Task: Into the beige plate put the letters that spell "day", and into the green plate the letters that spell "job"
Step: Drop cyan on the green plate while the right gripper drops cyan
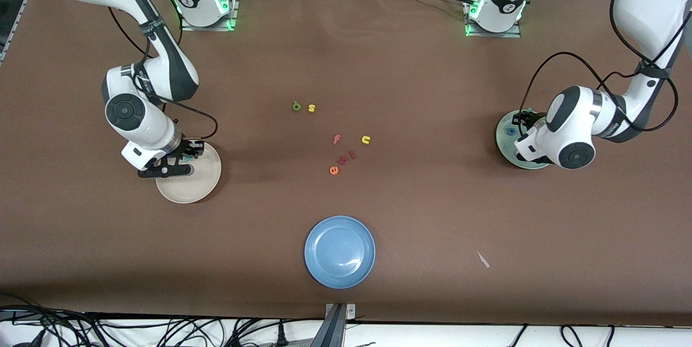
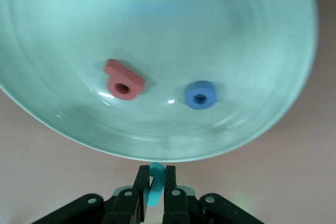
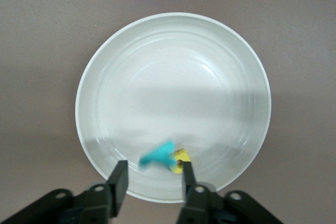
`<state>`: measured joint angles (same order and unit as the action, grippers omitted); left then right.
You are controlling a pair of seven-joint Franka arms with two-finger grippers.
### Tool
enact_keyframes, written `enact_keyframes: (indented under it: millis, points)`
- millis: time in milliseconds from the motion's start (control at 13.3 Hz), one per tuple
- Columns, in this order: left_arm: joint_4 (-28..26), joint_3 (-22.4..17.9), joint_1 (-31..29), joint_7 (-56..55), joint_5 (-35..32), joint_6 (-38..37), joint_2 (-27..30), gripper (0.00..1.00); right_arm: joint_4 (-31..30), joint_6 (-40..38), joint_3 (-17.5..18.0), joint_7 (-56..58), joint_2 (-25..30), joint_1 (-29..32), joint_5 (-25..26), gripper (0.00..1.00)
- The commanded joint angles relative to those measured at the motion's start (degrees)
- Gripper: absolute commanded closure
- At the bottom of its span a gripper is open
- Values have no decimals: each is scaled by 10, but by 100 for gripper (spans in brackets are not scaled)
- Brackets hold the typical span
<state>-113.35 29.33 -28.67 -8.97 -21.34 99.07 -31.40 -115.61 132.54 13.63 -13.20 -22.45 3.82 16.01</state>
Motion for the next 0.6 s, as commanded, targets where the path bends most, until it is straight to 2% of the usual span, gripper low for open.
enact_keyframes:
  millis: [0, 75, 150, 225, 375, 450, 525]
  points:
    - [2, 6, -14, 31, -15, 11, 5, 100, -10, 0, 3, -2, 10, -1, -4, 29]
    - [2, 6, -16, 31, -15, 16, 5, 80, -10, 0, 3, -5, 9, -1, -4, 29]
    - [3, 6, -17, 31, -15, 16, 5, 30, -10, 0, 4, -16, 9, -1, -4, 29]
    - [7, 7, -16, 32, -15, 16, 8, 0, -11, 0, 10, -39, 7, -3, -4, 29]
    - [25, 18, -16, 33, -7, -2, 30, 0, -13, 1, 43, -122, 3, -7, -4, 29]
    - [55, 37, -16, 32, -5, -37, 41, 0, -15, 3, 56, -165, 1, -14, -4, 29]
    - [106, 55, -16, 32, 9, -95, 42, 0, -21, 8, 60, -196, 1, -25, -4, 29]
